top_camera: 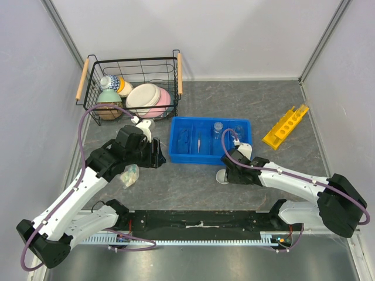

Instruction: Organize the chemistry lab equipment

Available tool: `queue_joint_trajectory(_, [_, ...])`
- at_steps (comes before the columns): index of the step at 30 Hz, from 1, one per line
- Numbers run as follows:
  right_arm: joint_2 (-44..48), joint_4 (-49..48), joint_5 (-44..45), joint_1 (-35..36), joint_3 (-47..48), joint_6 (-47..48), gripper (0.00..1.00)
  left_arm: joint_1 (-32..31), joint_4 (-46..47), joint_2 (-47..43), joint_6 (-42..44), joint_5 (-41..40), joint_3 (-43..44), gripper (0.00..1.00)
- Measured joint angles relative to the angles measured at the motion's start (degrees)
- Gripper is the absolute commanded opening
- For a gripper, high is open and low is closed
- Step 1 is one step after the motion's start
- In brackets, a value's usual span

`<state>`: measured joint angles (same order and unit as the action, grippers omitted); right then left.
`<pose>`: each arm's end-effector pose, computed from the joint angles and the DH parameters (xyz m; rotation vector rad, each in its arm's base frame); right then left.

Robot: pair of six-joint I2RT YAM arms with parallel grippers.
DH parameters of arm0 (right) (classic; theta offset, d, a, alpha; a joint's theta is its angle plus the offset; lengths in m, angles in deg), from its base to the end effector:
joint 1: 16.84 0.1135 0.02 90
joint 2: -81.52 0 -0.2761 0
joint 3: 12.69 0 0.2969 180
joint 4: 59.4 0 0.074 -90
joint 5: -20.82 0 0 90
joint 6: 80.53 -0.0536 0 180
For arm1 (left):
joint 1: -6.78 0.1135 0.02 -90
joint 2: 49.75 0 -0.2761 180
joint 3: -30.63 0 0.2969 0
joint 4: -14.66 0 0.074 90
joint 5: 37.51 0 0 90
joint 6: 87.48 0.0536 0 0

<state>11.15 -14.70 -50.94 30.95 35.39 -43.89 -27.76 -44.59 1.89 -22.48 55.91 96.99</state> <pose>0.1809 0.1745 0.1460 0.2145 2.6337 0.1460 0.1849 -0.1312 0.3160 0.2315 2.4102 -0.5665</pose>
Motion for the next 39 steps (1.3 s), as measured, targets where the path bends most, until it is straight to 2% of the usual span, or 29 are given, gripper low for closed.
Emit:
queue_joint_trajectory(4, [0.0, -1.0, -0.4, 0.0, -1.4, -0.6, 0.51, 0.0, 0.0, 0.2, 0.0, 0.0, 0.0, 0.6])
queue_joint_trajectory(11, [0.0, -2.9, -0.4, 0.0, -3.0, -1.3, 0.37, 0.0, 0.0, 0.5, 0.0, 0.0, 0.0, 0.6])
queue_joint_trajectory(17, [0.0, -4.9, -0.3, 0.0, -4.4, -2.1, 0.14, 0.0, 0.0, 0.5, 0.0, 0.0, 0.0, 0.6])
queue_joint_trajectory(23, [0.3, -5.2, 0.4, 0.0, -4.4, -2.4, 0.0, 0.0, 0.0, 0.5, 0.0, 0.0, 0.0, 0.6])
queue_joint_trajectory(39, [1.9, -4.7, 0.4, 0.0, -3.8, -2.4, 0.0, 0.0, 0.0, 0.2, 0.0, 0.0, 0.0, 0.6])
